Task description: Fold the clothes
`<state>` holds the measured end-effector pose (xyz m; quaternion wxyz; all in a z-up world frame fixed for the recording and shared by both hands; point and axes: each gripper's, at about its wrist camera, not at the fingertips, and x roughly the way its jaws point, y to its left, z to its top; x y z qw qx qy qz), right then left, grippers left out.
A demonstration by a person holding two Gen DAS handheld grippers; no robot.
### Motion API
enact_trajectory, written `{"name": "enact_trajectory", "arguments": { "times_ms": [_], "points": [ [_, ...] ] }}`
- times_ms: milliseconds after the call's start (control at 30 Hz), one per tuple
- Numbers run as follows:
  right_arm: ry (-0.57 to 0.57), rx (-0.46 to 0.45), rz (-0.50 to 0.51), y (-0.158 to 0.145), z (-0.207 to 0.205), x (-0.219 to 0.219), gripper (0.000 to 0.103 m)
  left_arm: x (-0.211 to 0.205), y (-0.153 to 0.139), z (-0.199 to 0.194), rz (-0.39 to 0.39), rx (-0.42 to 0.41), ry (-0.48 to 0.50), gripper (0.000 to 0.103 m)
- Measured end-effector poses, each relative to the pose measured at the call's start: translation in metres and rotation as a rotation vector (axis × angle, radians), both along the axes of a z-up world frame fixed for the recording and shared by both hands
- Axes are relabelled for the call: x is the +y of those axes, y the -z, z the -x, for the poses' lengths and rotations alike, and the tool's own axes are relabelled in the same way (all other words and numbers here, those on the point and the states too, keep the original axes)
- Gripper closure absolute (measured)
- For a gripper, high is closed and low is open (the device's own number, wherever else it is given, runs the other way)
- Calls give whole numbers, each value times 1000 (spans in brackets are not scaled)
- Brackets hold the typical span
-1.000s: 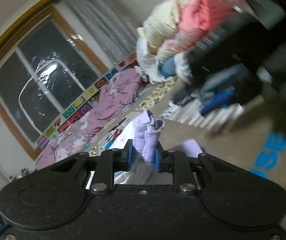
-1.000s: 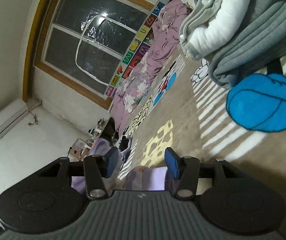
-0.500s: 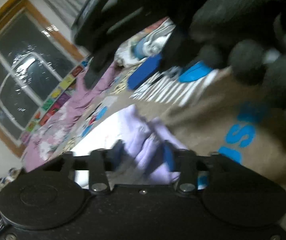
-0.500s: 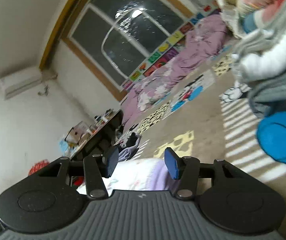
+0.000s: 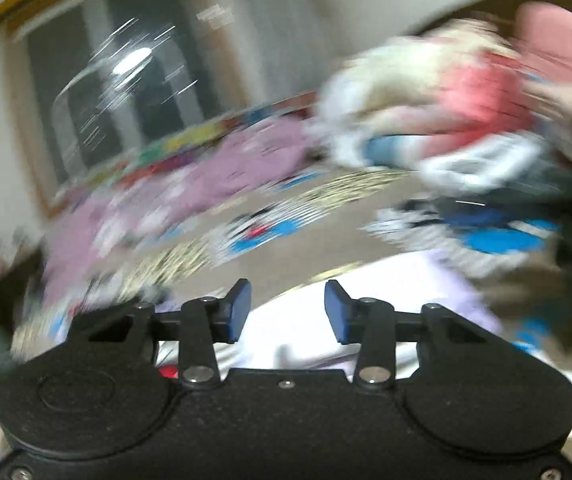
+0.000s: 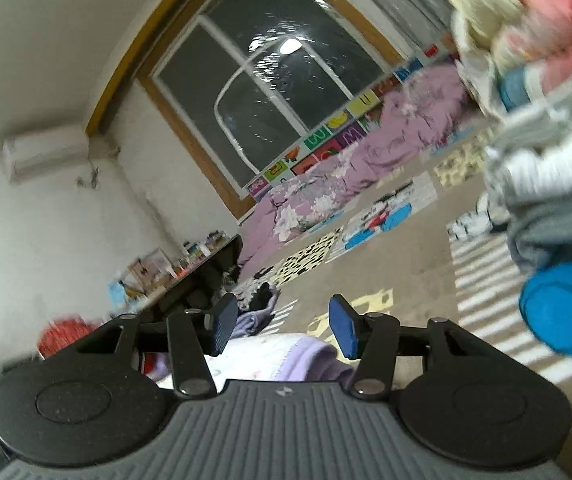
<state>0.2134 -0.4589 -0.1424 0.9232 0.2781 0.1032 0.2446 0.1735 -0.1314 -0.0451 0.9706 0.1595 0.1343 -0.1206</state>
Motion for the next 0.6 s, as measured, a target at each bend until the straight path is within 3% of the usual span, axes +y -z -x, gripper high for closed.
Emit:
{"name": "enact_trajectory", "arguments": {
  "times_ms": [67, 100, 167, 433, 467, 500, 600],
  "points": [
    [-28, -24, 55, -4, 3, 13, 51, 18, -1, -2, 51, 39, -16, 59],
    [-46, -30, 79, -5, 3, 21, 51, 24, 2, -1, 84, 66, -15, 44],
    [-83, -39, 128, -6, 3, 36, 51, 27, 14, 3, 121, 109, -18, 35],
    [-149, 46, 167, 1, -9, 65, 51, 8, 63, -18, 35, 187, -56, 35],
    [-150, 60, 165, 3, -10, 65, 51, 5, 66, -22, 15, 190, -66, 39],
    [-148, 73, 166, 4, -12, 66, 52, 4, 69, -25, 10, 194, -81, 56],
    [-139, 111, 175, 9, -15, 67, 54, 2, 72, -21, -16, 148, -126, 66]
  ]
}}
